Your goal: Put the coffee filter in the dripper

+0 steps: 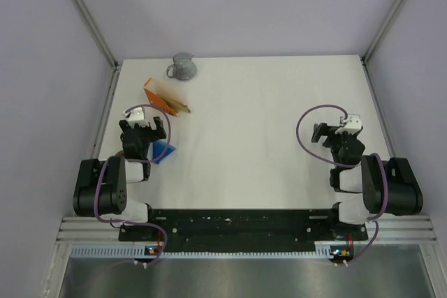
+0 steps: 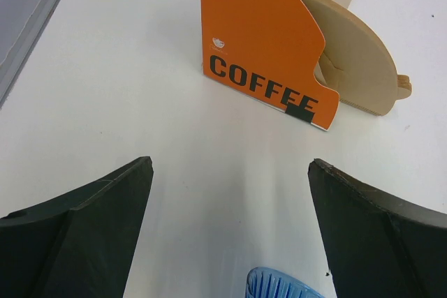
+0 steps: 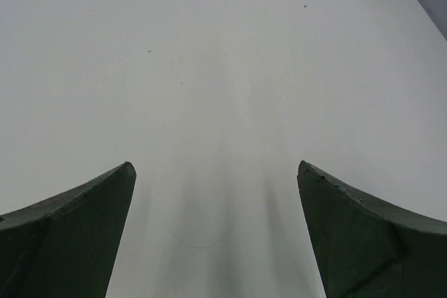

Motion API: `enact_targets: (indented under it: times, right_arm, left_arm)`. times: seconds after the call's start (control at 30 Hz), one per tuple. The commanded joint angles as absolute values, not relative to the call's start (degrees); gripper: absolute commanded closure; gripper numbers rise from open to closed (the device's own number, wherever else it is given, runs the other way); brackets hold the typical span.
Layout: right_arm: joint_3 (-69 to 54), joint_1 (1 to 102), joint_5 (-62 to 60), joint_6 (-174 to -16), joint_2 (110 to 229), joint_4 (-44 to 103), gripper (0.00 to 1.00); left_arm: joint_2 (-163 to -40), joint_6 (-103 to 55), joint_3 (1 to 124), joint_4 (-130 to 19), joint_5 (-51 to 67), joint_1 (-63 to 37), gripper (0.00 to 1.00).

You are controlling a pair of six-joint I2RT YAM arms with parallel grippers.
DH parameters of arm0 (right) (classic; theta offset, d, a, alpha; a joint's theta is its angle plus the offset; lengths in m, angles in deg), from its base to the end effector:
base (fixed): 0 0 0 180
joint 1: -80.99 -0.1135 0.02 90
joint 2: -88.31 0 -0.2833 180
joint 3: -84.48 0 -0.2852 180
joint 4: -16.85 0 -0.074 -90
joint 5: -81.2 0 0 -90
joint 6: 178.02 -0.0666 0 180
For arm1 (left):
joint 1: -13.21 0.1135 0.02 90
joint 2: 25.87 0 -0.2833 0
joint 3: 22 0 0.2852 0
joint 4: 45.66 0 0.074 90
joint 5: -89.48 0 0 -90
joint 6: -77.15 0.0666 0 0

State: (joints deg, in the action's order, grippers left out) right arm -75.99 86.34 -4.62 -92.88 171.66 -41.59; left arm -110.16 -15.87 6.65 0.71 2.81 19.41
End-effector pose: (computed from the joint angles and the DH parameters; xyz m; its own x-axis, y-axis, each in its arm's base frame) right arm 0.2522 -0.0187 0.1258 -0.0913 0.0934 -0.9914 0.0286 0.9954 0.0912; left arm 0.2901 0.0276 0.1373 -0.1572 -0.0700 -0.9851 -0.0592 0.9964 -0.0613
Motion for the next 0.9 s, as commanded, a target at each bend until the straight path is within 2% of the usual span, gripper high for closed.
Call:
enact_targets:
  times: [0.0,0.1,0.27,0.37,0.43,0.57,0.8,0.87]
  right_arm:
    - [-75.3,85.8,-4.0,-92.3,171.4,-45.5,0.01]
    - [-74.4,85.8,-3.9,-92.1,166.2,-39.6,0.01]
    - [-67.1,86.3,-7.4,-96.6,154.1,-19.4,0.01]
    - [-62.4,86.9,-1.2,-99.7,149.9,-14.4,0.01]
    - [-57.4,86.9,2.4,-101.5,148.9,-7.7,0.01]
    - [-48.8,86.9,9.6,-104.6,148.3,3.5,0.01]
    - [-40.2,86.9,13.3,-110.2,148.8,11.6,0.01]
    - [-37.2,86.9,14.0,-110.2,149.4,15.7,0.01]
  left_arm:
    - [-110.4,-15.7,7.5,4.2,2.6,19.3,0.01]
    - [-110.4,-15.7,7.5,4.1,2.5,19.3,0.01]
    - [-110.4,-15.6,7.5,3.8,2.6,19.3,0.01]
    - [-110.1,-16.4,7.4,4.2,1.3,19.3,0.01]
    - [-108.1,-17.9,8.9,-0.1,-3.0,19.5,0.01]
    - [-102.7,-20.7,14.8,-14.7,-4.5,21.0,0.01]
    - [-96.9,-17.7,19.1,-18.8,-5.4,21.7,0.01]
    - [-96.9,-16.6,24.8,-25.6,-4.0,22.0,0.01]
